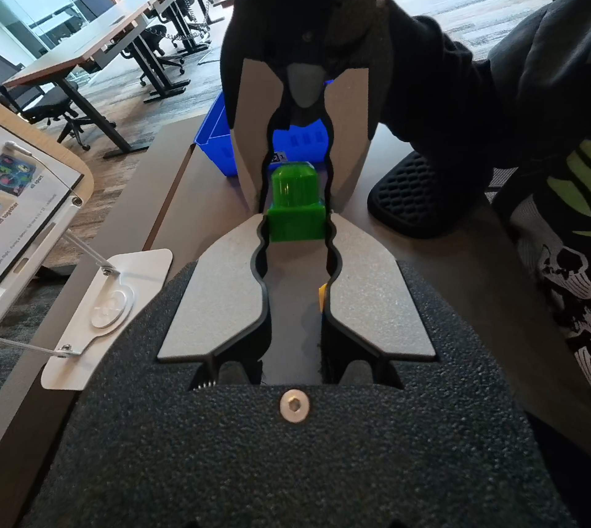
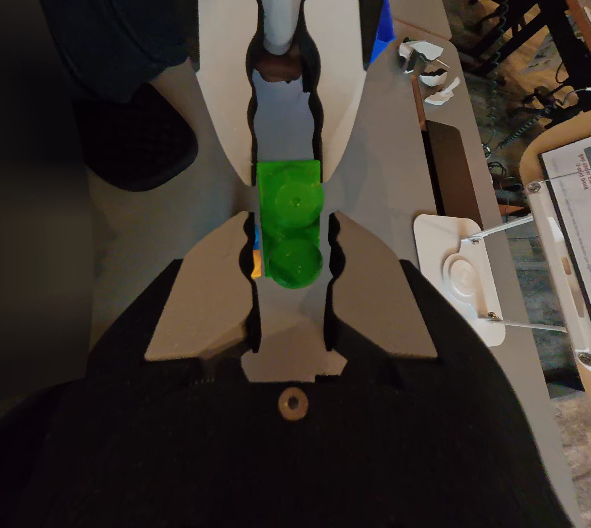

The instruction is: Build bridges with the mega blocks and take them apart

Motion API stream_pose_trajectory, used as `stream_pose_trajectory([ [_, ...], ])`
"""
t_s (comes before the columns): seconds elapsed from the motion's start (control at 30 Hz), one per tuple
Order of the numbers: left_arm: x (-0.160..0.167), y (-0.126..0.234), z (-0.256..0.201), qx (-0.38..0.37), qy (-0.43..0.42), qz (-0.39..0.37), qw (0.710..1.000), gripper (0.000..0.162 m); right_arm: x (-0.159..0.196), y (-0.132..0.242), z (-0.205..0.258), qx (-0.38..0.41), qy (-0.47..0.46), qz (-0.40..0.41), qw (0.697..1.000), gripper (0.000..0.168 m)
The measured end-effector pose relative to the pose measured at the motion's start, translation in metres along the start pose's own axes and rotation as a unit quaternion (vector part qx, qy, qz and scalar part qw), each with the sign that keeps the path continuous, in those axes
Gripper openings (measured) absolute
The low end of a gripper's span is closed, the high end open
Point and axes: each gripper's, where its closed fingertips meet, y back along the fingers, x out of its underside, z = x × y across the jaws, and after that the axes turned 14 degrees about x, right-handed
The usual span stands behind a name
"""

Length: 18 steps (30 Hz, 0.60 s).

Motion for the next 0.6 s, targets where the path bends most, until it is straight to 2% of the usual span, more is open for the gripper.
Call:
stream_pose_trajectory([
  [0.2, 0.001, 0.001, -0.004, 0.007, 0.001, 0.005, 1.0, 0.034, 0.0, -0.002, 0.006, -0.01, 0.013, 0.001, 1.0, 0.035],
  [0.3, 0.014, 0.003, -0.006, 0.016, 0.02, 0.037, 0.999, 0.035, 0.002, -0.006, 0.008, -0.015, 0.017, 0.02, 1.0, 0.035],
  [0.37, 0.028, 0.006, -0.003, 0.004, 0.015, 0.073, 0.997, 0.042, 0.004, -0.01, 0.009, -0.015, 0.029, 0.038, 0.999, 0.035],
  [0.43, 0.032, 0.006, -0.006, 0.012, 0.007, 0.084, 0.996, 0.033, 0.005, -0.013, 0.01, -0.016, 0.033, 0.053, 0.998, 0.035],
  [0.6, 0.032, 0.008, -0.004, 0.01, 0.013, 0.077, 0.997, 0.034, 0.006, -0.015, 0.009, -0.017, 0.028, 0.069, 0.997, 0.035],
])
